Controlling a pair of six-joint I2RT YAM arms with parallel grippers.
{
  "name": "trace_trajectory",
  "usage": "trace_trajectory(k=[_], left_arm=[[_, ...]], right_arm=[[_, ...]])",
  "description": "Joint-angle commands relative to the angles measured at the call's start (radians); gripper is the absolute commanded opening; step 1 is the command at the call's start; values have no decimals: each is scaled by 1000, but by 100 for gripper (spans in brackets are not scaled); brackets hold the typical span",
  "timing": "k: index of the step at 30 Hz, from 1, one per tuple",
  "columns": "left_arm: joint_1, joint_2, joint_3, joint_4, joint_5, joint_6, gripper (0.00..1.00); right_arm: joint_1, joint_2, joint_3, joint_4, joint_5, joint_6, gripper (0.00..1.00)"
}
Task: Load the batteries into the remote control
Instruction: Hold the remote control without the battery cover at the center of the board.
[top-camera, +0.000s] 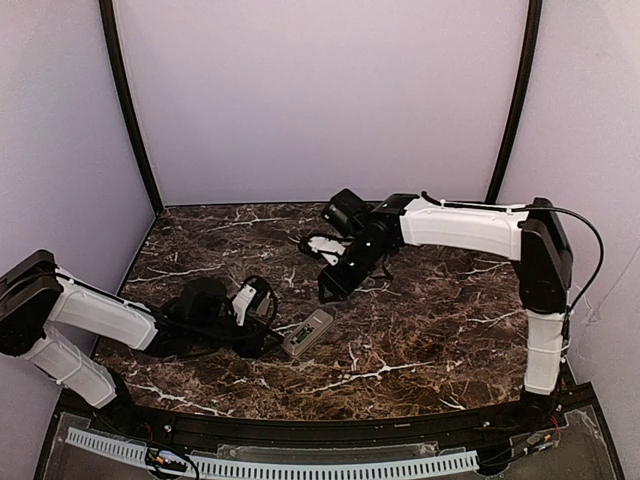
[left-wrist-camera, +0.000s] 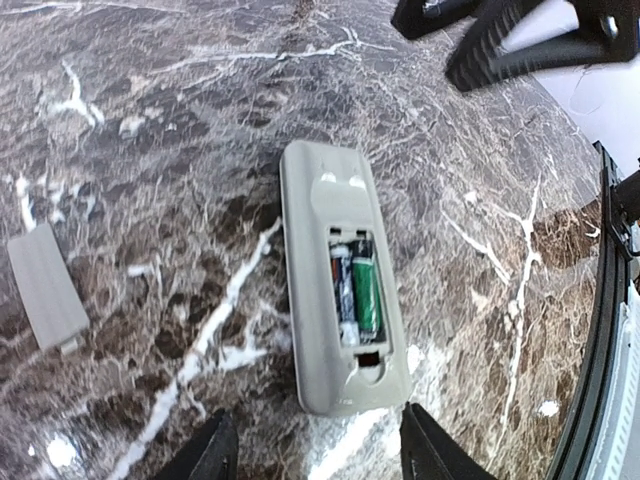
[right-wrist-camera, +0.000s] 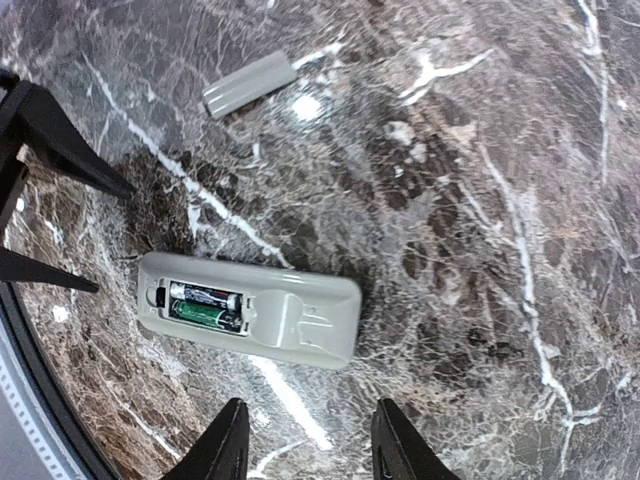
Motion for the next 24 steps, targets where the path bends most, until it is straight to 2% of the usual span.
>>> trace_trajectory(k=[1, 13, 24], left_arm=[[-4, 12, 88, -93, -18, 39, 56], [-4, 166, 354, -319, -13, 60, 60], [-13, 246, 445, -393, -2, 69, 57]], right_arm=[[-86, -48, -91, 125, -195, 32, 41], [-151, 3, -184, 255, -350, 46, 41], [-155, 72, -167, 286, -429, 45, 39]])
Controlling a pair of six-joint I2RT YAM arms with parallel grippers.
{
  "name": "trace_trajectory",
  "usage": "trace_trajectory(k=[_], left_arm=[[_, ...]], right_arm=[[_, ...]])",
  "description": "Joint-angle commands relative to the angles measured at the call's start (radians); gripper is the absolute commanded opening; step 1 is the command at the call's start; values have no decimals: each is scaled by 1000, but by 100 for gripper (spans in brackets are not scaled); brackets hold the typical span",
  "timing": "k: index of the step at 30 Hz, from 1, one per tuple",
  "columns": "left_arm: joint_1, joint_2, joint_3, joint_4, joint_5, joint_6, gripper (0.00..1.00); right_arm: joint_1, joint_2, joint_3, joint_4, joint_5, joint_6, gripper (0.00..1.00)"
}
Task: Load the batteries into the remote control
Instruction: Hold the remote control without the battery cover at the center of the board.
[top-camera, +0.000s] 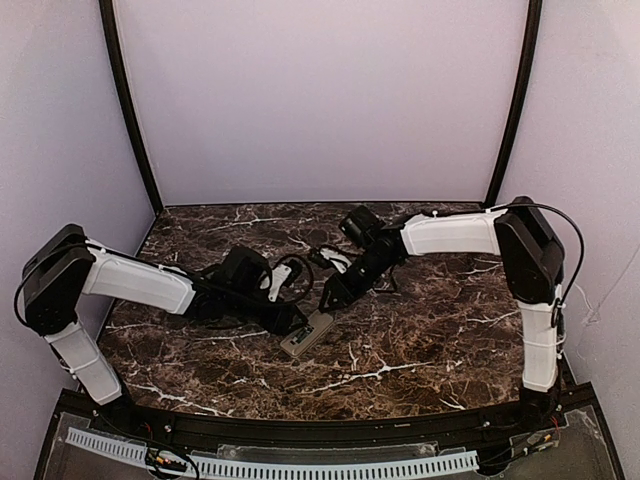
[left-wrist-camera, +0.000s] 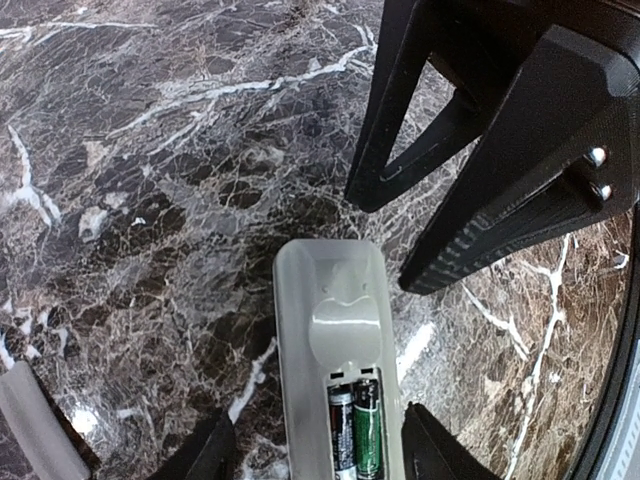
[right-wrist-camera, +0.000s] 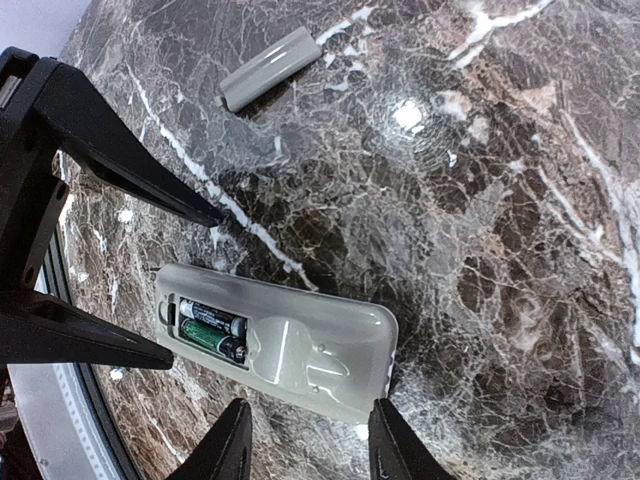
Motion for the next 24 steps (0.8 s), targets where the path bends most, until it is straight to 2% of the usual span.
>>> trace_trajectory(k=[1, 24], left_arm=[[-12, 24, 39, -68, 4, 19, 57], [-32, 106, 142, -151, -43, 38, 53]], right_arm=[[-8, 36, 9, 34, -57, 5, 38], [-8, 71, -8, 53, -99, 13, 31]])
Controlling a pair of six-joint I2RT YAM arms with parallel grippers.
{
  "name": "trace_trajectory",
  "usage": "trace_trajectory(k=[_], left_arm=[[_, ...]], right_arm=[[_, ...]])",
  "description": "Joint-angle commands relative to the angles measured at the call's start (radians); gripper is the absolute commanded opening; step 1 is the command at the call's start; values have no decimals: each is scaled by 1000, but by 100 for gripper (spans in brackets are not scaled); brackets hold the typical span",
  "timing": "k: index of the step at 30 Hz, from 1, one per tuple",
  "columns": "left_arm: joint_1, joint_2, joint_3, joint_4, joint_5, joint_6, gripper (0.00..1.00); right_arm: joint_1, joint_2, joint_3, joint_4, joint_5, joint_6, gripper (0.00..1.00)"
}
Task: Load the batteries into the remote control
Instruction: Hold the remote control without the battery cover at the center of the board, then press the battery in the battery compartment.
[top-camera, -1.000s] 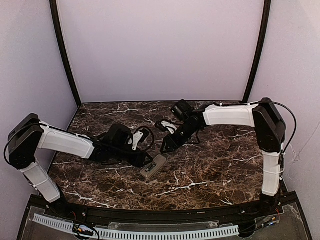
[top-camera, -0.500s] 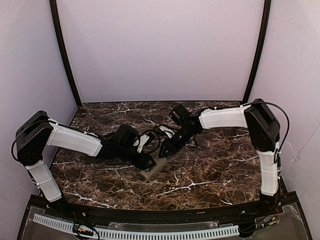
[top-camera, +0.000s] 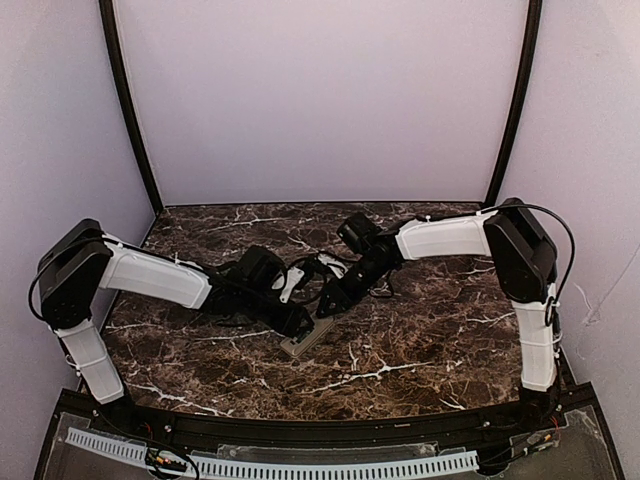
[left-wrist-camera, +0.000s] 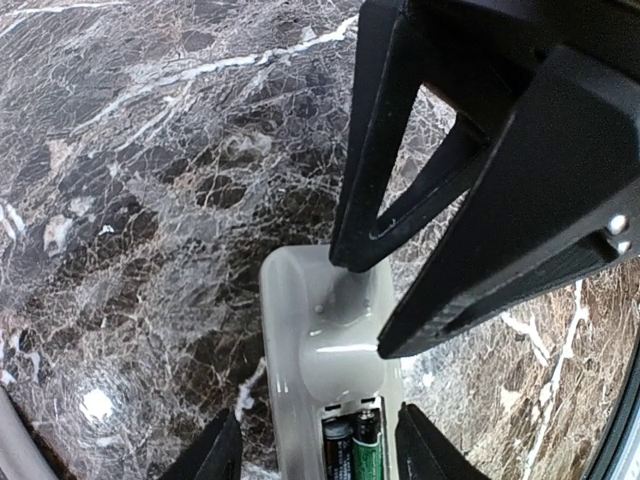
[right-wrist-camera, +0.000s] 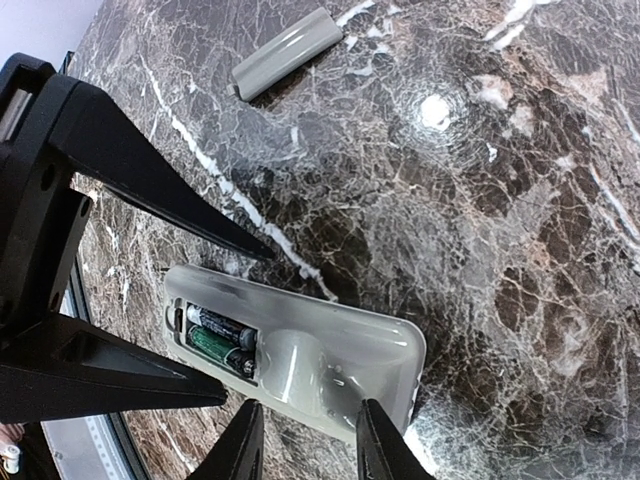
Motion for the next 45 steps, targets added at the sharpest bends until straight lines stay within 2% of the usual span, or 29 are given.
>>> trace_trajectory(k=[1, 21, 45], left_arm=[[-4, 12, 30, -45, -22, 8, 53], [-14, 35, 23, -100, -49, 21, 52], [-17, 54, 71, -82, -71, 9, 49]], right_arm=[[-8, 19, -9, 23, -17, 1, 31], [-8, 31, -19, 22, -18, 0, 29], [-8, 40, -25, 16, -8, 2, 24]])
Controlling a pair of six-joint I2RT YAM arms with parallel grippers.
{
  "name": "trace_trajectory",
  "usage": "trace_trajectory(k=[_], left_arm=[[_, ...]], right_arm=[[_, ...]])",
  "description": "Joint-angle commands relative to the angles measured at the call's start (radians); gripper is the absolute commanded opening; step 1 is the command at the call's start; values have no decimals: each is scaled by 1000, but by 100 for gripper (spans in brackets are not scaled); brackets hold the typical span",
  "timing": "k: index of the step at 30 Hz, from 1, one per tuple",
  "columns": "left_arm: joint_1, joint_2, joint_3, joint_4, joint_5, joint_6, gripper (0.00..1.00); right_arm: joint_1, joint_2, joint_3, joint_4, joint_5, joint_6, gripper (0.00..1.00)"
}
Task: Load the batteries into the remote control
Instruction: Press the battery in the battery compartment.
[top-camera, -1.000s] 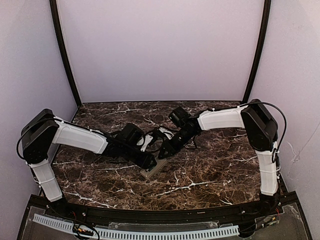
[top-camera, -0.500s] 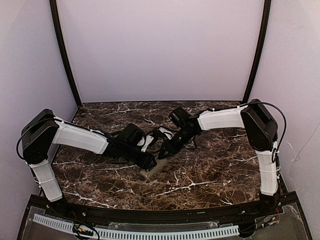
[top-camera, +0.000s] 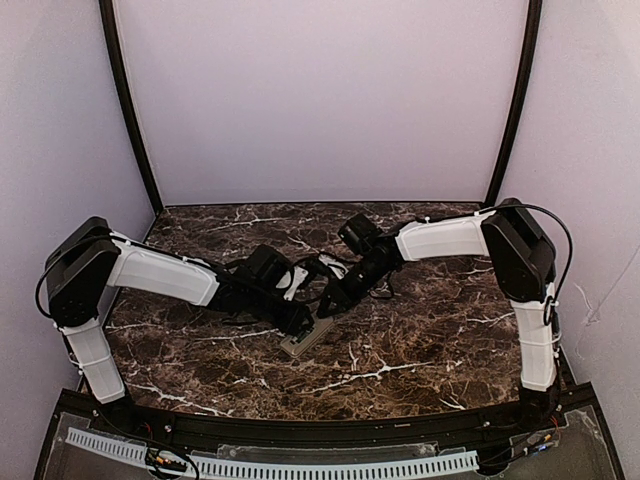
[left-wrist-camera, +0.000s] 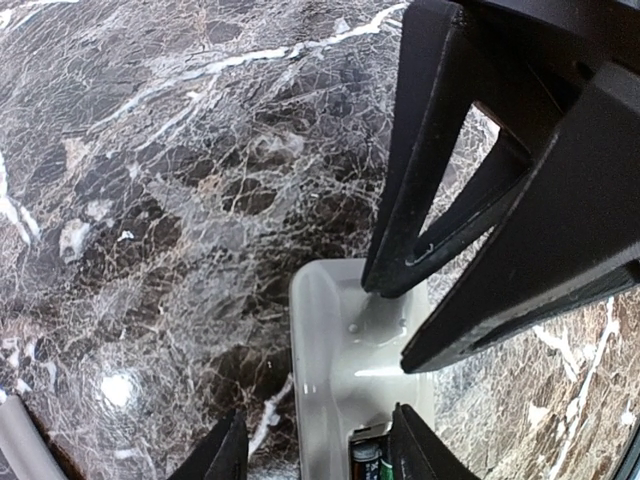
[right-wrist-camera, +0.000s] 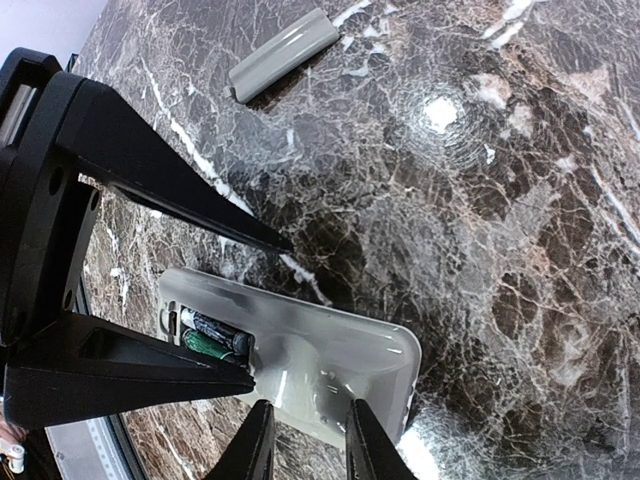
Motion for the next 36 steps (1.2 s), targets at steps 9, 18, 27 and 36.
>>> trace_trajectory(k=[9, 18, 27, 36], left_arm=[[-7, 15, -16, -39, 14, 22, 47], [-17, 21, -47, -54, 11, 47, 46], [-35, 23, -69, -90, -32, 74, 45], [-2, -64, 9, -116, -88, 51, 53]], right_arm=[[-3, 33, -12, -13, 16, 3, 24], [-5, 41, -2, -22, 24, 4, 24], [-4, 42, -1, -25, 27, 6, 24], [-28, 14, -18, -15, 21, 11, 29]])
